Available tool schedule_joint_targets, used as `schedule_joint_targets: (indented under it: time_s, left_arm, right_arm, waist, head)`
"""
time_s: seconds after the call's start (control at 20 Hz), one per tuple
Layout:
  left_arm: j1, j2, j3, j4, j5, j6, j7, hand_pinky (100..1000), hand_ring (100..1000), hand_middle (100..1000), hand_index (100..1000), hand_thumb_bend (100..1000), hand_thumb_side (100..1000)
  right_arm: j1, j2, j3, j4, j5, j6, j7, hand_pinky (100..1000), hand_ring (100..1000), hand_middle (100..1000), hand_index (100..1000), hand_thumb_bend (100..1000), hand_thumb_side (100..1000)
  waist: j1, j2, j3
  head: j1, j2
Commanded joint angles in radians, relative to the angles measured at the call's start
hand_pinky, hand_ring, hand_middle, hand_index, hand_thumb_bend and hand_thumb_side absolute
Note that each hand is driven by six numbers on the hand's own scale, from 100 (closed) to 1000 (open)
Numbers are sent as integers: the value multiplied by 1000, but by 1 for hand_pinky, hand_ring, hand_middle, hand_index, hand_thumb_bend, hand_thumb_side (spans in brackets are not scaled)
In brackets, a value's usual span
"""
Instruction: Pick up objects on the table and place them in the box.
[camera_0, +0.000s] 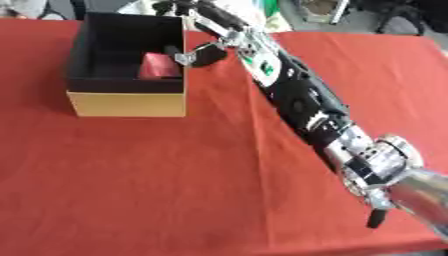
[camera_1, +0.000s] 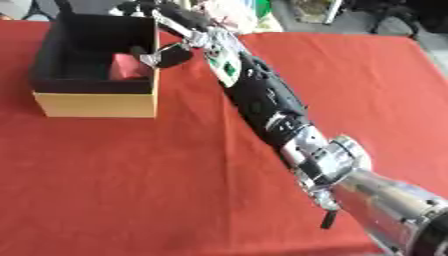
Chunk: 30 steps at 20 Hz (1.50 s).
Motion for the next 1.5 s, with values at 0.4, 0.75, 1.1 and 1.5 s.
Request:
schedule_joint_targets:
  time_s: [0.4, 0.75, 1.1, 1.5]
  left_arm:
    - [5, 7, 14, -12, -3, 1, 8, 885, 1000, 911, 913, 100, 411]
    - [19, 8, 27, -13, -7, 1, 20, 885, 1000, 911, 912, 100, 414]
    - [26, 14, 43, -16, -12, -2, 34, 885, 1000, 912, 912, 100, 414]
    - [29, 20, 57, -20, -19, -6, 48, 884, 1000, 913, 913, 100, 413]
  right_arm:
    - [11, -40, -23, -101, -97, 31, -54, 834, 924, 788, 952, 108, 177]
    - [85, -79, -50, -226, -201, 110, -135, 779, 904, 738, 945, 100, 100]
    - [212, -135, -94, -393, -310, 195, -218, 704, 880, 705, 938, 100, 101]
    - [402, -160, -154, -557, -434, 307, -309, 666, 867, 667, 930, 100, 165]
  waist:
    - [14, -21, -53]
    - [20, -25, -106]
    - [26, -17, -149]
    - [34, -3, -200]
  head:
    - [32, -1]
    - [74, 5]
    - [118, 3]
    - [162, 1]
